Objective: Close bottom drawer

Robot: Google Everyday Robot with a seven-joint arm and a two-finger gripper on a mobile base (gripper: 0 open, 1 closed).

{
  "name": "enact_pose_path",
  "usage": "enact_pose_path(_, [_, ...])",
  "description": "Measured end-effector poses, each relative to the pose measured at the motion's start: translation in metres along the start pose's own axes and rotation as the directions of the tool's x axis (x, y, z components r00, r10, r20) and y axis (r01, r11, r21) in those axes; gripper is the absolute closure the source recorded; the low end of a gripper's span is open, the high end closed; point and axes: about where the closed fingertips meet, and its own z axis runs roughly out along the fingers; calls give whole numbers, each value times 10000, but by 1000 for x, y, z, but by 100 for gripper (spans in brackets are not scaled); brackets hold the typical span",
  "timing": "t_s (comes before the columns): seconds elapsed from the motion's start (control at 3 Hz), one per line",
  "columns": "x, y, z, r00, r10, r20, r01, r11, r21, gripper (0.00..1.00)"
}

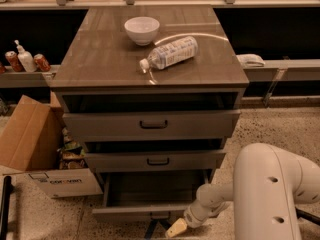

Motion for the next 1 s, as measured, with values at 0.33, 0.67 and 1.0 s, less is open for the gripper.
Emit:
enact_pose_path(0.33, [2,1,5,10000,77,0,-77,9998,156,26])
enact_pose_path(0.67, [2,-10,10,9995,278,147,-289,9967,764,47])
enact_pose_path(1.0, [-9,-37,11,9962,646,583,-745,9793,1880,72])
